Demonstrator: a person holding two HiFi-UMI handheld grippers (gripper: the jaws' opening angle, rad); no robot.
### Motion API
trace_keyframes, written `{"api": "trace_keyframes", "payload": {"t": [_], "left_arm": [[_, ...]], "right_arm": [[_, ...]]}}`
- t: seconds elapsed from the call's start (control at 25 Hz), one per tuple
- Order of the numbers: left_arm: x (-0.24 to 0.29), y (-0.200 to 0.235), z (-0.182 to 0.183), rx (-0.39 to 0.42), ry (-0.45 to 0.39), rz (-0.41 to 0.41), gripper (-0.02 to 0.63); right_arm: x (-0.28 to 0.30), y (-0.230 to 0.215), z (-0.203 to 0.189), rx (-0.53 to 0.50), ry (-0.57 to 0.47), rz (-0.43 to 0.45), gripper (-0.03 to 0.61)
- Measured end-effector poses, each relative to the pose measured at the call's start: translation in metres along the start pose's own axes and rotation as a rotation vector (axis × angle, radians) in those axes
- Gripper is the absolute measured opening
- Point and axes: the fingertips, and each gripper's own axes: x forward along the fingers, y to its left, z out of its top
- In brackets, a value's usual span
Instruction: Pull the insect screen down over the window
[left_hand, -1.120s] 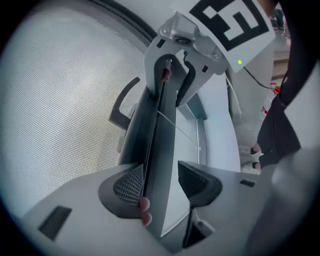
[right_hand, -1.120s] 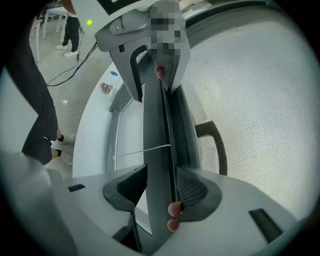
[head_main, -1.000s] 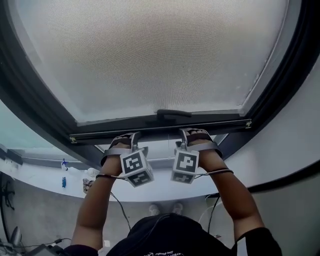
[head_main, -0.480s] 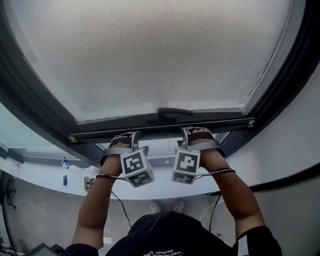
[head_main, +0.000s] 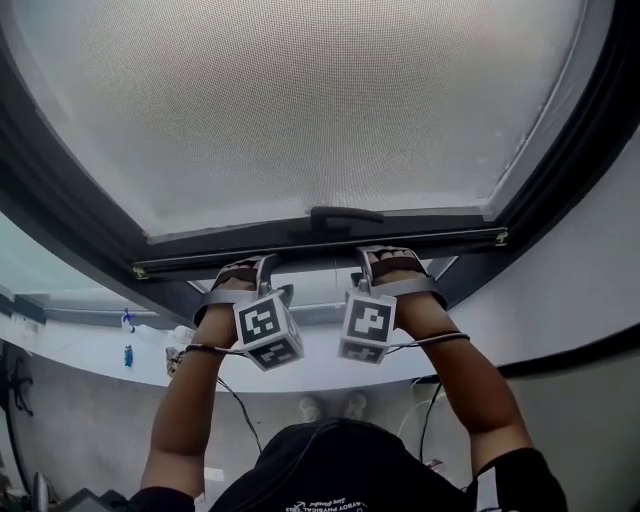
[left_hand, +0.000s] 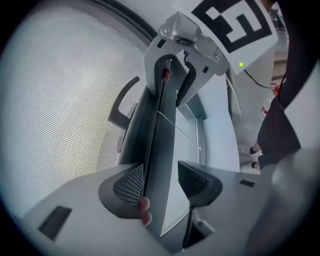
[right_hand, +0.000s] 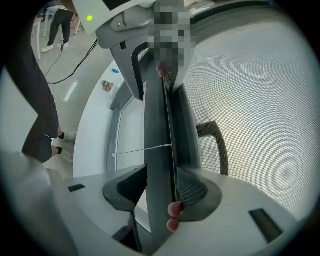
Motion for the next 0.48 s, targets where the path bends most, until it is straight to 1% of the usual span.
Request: {"api": "trace_keyframes", "payload": {"t": [0.24, 0.48], "left_arm": [[0.0058, -0.0021, -0.004, 0.017, 0.015, -0.013, 0.218], [0.0085, -0.0038, -0.0101, 0.046, 0.04, 0.044, 0.218]], "right_arm": [[0.0037, 0.0004, -0.0003, 0.032, -0.004, 0.002, 0.186], [0.0037, 0.0027, 0.0016, 0.027, -0.007, -0.013, 0.186]]}}
